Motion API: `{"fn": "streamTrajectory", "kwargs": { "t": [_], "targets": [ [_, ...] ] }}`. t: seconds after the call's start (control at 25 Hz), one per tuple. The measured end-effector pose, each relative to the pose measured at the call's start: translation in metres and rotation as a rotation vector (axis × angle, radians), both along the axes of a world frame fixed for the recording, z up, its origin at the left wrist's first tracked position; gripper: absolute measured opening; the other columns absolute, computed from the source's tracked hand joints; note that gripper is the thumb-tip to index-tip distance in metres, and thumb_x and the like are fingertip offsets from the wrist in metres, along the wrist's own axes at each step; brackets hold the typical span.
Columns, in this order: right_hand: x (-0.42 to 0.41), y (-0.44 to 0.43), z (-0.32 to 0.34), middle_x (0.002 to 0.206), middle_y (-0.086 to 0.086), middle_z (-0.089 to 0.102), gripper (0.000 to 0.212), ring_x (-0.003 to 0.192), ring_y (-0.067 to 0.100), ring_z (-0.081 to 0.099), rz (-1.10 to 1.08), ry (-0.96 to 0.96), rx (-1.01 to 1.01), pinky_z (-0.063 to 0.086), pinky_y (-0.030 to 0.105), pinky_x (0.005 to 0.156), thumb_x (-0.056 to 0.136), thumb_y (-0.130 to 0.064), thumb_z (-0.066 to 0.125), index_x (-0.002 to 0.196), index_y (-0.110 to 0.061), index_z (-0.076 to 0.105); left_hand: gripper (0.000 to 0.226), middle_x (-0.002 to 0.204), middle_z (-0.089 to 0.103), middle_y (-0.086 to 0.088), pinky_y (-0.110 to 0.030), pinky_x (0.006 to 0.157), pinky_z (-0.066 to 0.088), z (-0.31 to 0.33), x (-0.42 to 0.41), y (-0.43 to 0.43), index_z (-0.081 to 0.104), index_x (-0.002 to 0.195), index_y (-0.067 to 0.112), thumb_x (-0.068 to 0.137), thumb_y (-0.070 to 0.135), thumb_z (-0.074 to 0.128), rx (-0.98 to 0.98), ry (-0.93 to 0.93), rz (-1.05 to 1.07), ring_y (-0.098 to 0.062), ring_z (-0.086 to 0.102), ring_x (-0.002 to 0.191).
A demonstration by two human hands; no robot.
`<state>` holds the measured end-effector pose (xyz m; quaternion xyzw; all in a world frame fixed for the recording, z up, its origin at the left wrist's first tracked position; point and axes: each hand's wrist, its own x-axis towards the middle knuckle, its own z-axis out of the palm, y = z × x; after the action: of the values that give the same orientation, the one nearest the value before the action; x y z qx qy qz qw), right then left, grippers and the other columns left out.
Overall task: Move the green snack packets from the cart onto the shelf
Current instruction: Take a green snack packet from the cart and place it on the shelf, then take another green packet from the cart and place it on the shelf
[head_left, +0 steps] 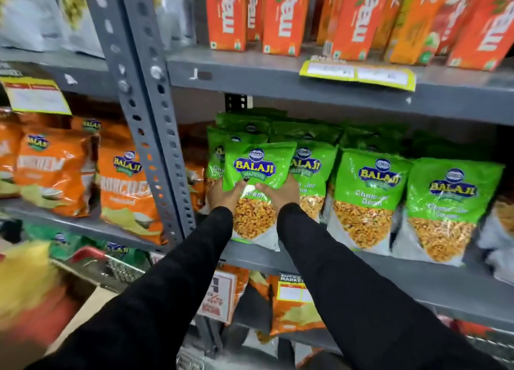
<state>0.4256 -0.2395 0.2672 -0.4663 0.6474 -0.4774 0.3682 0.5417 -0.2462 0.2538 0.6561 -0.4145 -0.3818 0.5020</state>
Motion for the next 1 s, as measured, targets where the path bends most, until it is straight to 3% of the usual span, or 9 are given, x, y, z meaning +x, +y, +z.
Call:
{"fn": "streamTrajectory", "kwargs": {
  "t": [0.16, 0.24, 0.32, 0.36, 0.48, 0.64, 0.72, 0.84, 1.0],
  "targets": [
    [-0.007, 0.009, 0.004, 0.139, 0.016, 0.048, 0.086, 0.126, 0.029, 0.048, -0.03, 0.096, -0.144, 0.041, 0.034, 0.099, 0.067, -0.026, 0.08, 0.137, -0.008, 0.032, 0.06, 0.132, 0.05, -0.017, -0.03, 0.096, 0.038, -0.005, -0.009, 0.013, 0.042, 0.125, 0.008, 0.078, 0.034, 0.068, -0.091, -0.041, 0.155, -0.032, 0.047, 0.121],
    [-0.026, 0.017, 0.011, 0.121, 0.014, 0.06, 0.072, 0.098, 0.023, 0.063, -0.053, 0.097, -0.201, 0.048, 0.018, 0.08, 0.07, -0.025, 0.077, 0.131, -0.01, 0.041, 0.061, 0.131, 0.049, -0.017, -0.035, 0.1, 0.034, 0.0, -0.022, 0.024, 0.039, 0.125, 0.007, 0.078, 0.033, 0.067, -0.189, -0.172, 0.246, -0.035, 0.044, 0.121],
    [-0.057, 0.027, 0.019, 0.092, 0.008, 0.062, 0.05, 0.063, 0.005, 0.057, -0.082, 0.13, -0.249, 0.041, 0.004, 0.05, 0.075, -0.021, 0.072, 0.119, -0.009, 0.052, 0.061, 0.134, 0.043, -0.019, -0.049, 0.106, 0.026, 0.007, -0.045, 0.036, 0.039, 0.127, 0.003, 0.077, 0.027, 0.066, -0.34, -0.291, 0.272, -0.035, 0.036, 0.126],
    [-0.077, 0.033, 0.022, 0.08, 0.002, 0.059, 0.041, 0.056, -0.001, 0.05, -0.119, 0.143, -0.268, 0.038, 0.004, 0.046, 0.077, -0.019, 0.071, 0.113, -0.007, 0.056, 0.06, 0.136, 0.041, -0.02, -0.05, 0.106, 0.024, 0.01, -0.062, 0.044, 0.04, 0.126, 0.001, 0.076, 0.023, 0.065, -0.42, -0.318, 0.237, -0.035, 0.034, 0.127],
    [-0.156, 0.062, 0.028, 0.061, -0.01, 0.048, 0.021, 0.052, 0.004, 0.046, -0.339, 0.14, -0.288, 0.041, 0.022, 0.058, 0.079, -0.016, 0.067, 0.097, -0.005, 0.063, 0.057, 0.134, 0.042, -0.023, -0.041, 0.103, 0.022, 0.019, -0.136, 0.067, 0.044, 0.122, -0.006, 0.073, 0.012, 0.066, -0.597, -0.343, -0.001, -0.039, 0.037, 0.124],
    [-0.27, 0.123, 0.027, 0.059, -0.007, 0.047, 0.006, 0.053, 0.012, 0.046, -0.584, 0.152, -0.281, 0.043, 0.025, 0.056, 0.081, -0.017, 0.064, 0.082, -0.012, 0.063, 0.049, 0.125, 0.048, -0.025, -0.038, 0.1, 0.026, 0.021, -0.253, 0.106, 0.046, 0.117, -0.009, 0.074, 0.007, 0.063, -0.666, -0.294, -0.366, -0.04, 0.044, 0.116],
    [-0.33, 0.165, 0.016, 0.061, -0.001, 0.049, 0.02, 0.061, 0.02, 0.049, -0.716, 0.162, -0.229, 0.043, 0.034, 0.063, 0.081, -0.015, 0.061, 0.066, -0.025, 0.053, 0.037, 0.113, 0.052, -0.024, -0.029, 0.09, 0.032, 0.011, -0.316, 0.132, 0.05, 0.11, -0.008, 0.078, 0.01, 0.055, -0.666, -0.219, -0.607, -0.037, 0.049, 0.106],
    [-0.411, 0.236, -0.025, 0.062, 0.004, 0.055, 0.02, 0.061, 0.018, 0.05, -0.905, 0.213, -0.069, 0.047, 0.04, 0.068, 0.081, -0.018, 0.062, 0.065, -0.024, 0.052, 0.021, 0.095, 0.054, -0.016, -0.033, 0.081, 0.041, -0.024, -0.401, 0.18, 0.055, 0.098, -0.004, 0.083, 0.009, 0.05, -0.524, -0.154, -1.02, -0.03, 0.054, 0.093],
    [-0.475, 0.314, -0.116, 0.079, 0.022, 0.066, 0.017, 0.071, 0.019, 0.055, -1.075, 0.088, 0.163, 0.048, 0.035, 0.074, 0.08, -0.026, 0.066, 0.079, -0.01, 0.061, 0.023, 0.106, 0.059, -0.029, -0.034, 0.087, 0.035, -0.105, -0.486, 0.23, 0.059, 0.101, -0.009, 0.086, 0.009, 0.057, -0.219, -0.436, -1.35, -0.033, 0.057, 0.102]
  ]
}}
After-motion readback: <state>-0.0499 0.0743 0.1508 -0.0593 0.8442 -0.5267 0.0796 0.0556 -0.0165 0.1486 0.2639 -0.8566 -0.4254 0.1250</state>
